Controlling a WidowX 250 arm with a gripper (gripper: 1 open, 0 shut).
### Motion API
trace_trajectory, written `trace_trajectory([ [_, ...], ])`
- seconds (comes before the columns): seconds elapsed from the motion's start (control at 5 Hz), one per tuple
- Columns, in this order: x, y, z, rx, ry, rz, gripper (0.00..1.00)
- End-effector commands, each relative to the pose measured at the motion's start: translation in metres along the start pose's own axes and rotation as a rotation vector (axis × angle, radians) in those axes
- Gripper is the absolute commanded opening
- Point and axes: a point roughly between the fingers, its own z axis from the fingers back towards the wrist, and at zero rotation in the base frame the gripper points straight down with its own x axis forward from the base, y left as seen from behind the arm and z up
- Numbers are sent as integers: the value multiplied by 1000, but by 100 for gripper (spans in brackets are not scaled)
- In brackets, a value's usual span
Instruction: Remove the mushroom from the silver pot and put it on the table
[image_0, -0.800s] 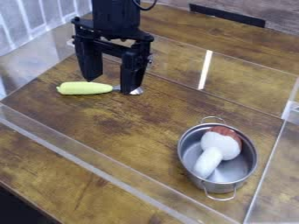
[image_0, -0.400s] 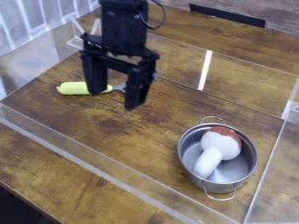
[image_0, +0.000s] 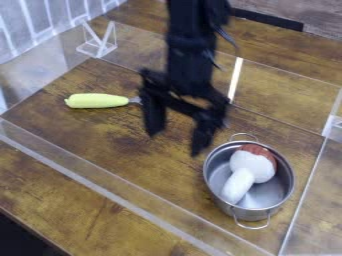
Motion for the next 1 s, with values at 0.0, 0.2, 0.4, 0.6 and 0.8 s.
trace_trajectory([
  [0.0, 16, -24, 8, 6, -71, -76, 100],
  [0.2, 26, -37, 3, 18, -86, -174, 100],
  [0.4, 26, -36, 2, 21, -91, -173, 100],
  [0.6, 23, -31, 0, 24, -100, -173, 100],
  [0.8, 28, -35, -14, 31, -108, -226, 100],
])
